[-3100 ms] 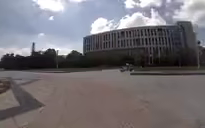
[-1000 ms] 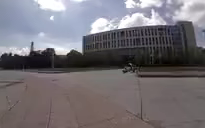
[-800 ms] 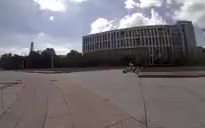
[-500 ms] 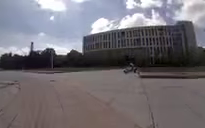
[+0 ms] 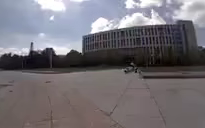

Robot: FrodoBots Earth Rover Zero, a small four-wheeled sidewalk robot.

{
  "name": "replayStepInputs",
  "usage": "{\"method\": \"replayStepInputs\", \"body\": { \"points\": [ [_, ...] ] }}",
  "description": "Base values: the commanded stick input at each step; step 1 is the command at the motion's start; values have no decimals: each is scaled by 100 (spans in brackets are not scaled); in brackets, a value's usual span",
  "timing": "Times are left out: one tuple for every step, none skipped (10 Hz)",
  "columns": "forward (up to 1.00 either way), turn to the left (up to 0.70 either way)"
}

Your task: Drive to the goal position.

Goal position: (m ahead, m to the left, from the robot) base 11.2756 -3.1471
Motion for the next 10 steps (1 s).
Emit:
{"method": "replayStepInputs", "body": {
  "points": [
    [70,0],
    [70,0],
    [70,0],
    [70,0],
    [70,0],
    [70,0],
    [70,0],
    [70,0],
    [70,0],
    [70,0]
  ]
}}
